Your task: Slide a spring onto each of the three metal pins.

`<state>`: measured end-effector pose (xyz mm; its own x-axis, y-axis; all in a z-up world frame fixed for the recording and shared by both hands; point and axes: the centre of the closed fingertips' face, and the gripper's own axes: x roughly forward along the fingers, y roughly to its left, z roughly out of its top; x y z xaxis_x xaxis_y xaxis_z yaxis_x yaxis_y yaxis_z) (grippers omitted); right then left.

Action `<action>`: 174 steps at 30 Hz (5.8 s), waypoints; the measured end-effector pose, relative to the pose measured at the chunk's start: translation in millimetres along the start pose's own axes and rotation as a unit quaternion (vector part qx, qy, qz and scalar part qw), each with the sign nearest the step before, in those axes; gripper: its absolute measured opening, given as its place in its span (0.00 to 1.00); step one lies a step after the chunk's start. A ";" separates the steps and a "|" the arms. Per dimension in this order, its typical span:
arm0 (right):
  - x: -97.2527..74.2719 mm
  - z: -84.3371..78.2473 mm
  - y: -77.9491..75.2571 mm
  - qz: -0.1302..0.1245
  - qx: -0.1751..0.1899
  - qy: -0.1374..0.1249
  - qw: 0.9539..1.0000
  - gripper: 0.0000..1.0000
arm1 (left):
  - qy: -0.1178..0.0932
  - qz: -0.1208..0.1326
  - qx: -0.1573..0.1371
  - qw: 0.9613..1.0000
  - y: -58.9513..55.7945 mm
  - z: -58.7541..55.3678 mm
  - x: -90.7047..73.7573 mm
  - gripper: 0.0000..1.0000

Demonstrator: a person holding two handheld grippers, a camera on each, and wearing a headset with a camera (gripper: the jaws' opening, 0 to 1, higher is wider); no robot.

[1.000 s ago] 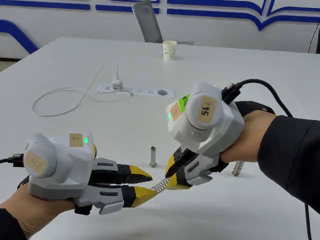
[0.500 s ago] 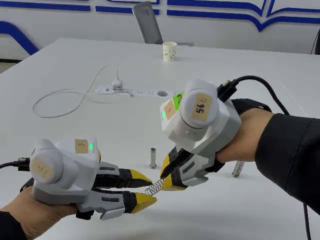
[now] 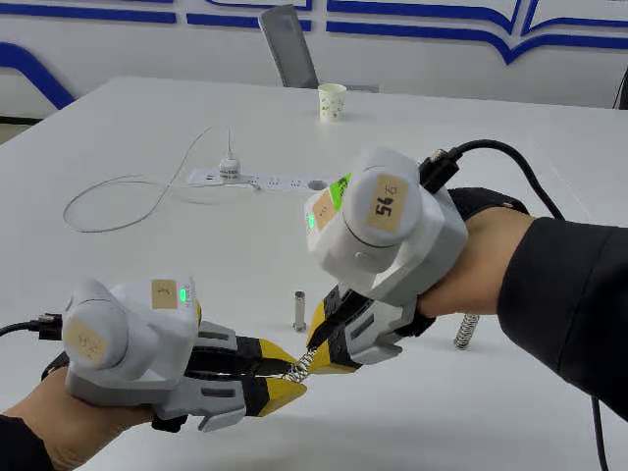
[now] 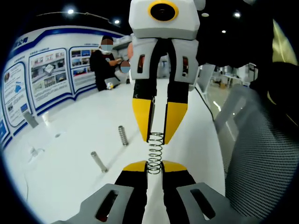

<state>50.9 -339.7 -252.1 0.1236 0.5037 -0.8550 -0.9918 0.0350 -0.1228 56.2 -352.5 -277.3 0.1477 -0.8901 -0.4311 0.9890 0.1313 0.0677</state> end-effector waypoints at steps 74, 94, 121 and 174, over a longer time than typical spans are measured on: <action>-13.8 -5.5 -46.1 -0.025 0.023 0.012 0.999 0.12 | -0.018 0.047 -0.049 0.998 16.0 -7.0 -28.0 0.35; -9.0 -5.2 -92.2 -0.056 0.042 0.012 0.997 0.12 | -0.020 0.051 -0.063 0.997 12.0 -13.3 -28.3 0.42; 20.7 -17.7 -112.4 -0.048 0.077 0.032 0.995 0.12 | -0.019 0.052 -0.073 0.996 13.5 -18.6 -29.5 0.44; 75.9 -42.3 -102.8 -0.015 0.095 0.062 0.993 0.12 | -0.014 0.061 -0.089 0.994 16.7 -28.0 -34.0 0.42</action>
<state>163.6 -341.6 -325.7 0.1441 0.3894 -0.9097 -0.9744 0.2161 -0.0618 67.8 -307.8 -286.7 0.2684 -0.8744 -0.4043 0.9492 0.3116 -0.0437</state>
